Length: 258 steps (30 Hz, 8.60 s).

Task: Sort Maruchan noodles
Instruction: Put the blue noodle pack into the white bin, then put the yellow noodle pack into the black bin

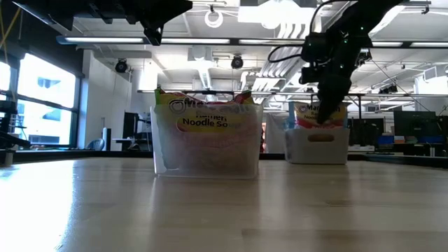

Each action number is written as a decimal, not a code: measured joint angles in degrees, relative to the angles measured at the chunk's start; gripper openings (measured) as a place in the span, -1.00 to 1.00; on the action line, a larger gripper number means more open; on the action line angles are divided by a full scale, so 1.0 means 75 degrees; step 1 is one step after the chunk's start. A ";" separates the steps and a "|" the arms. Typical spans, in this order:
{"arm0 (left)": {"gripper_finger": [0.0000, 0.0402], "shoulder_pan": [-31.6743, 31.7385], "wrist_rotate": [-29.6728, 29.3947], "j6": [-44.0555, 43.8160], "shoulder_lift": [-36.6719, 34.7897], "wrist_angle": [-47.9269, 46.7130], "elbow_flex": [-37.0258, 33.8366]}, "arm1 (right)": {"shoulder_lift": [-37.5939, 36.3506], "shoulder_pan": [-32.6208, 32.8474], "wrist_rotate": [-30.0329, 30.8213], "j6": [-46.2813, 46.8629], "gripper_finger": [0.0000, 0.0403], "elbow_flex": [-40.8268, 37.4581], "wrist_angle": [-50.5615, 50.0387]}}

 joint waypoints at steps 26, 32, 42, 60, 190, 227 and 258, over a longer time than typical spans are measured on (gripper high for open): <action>-0.55 0.0000 0.0000 -0.0070 0.0000 0.0114 0.0000 | -0.0003 0.0326 0.1103 -0.0759 -0.47 -0.0460 0.0622; -0.55 0.0000 0.0000 -0.0070 0.0000 0.0108 0.0000 | 0.0000 0.0376 0.1149 -0.0676 -0.16 0.0041 0.0126; -0.55 -0.0003 0.0000 -0.0067 0.0000 0.0102 0.0000 | 0.0000 0.0376 0.1146 0.0391 -0.10 0.1695 -0.1590; -0.55 -0.0001 0.0003 -0.0064 0.0000 0.0098 0.0001 | -0.0006 0.0343 0.1466 0.0200 -0.89 0.0123 -0.0164; -0.11 -0.5604 0.1335 -0.6522 0.4307 -0.7420 0.2885 | -0.2964 0.5077 0.0351 0.2345 -1.00 -0.3652 0.7520; -1.00 -0.4742 -0.4438 -0.3785 0.1948 -0.6896 0.2875 | 0.0146 0.6674 0.0331 0.6143 0.30 -0.0632 0.7036; -1.00 -0.3573 -0.5154 -0.2339 0.1938 -0.4630 0.2876 | 0.3509 0.7155 0.0683 0.6437 0.31 0.3809 0.3717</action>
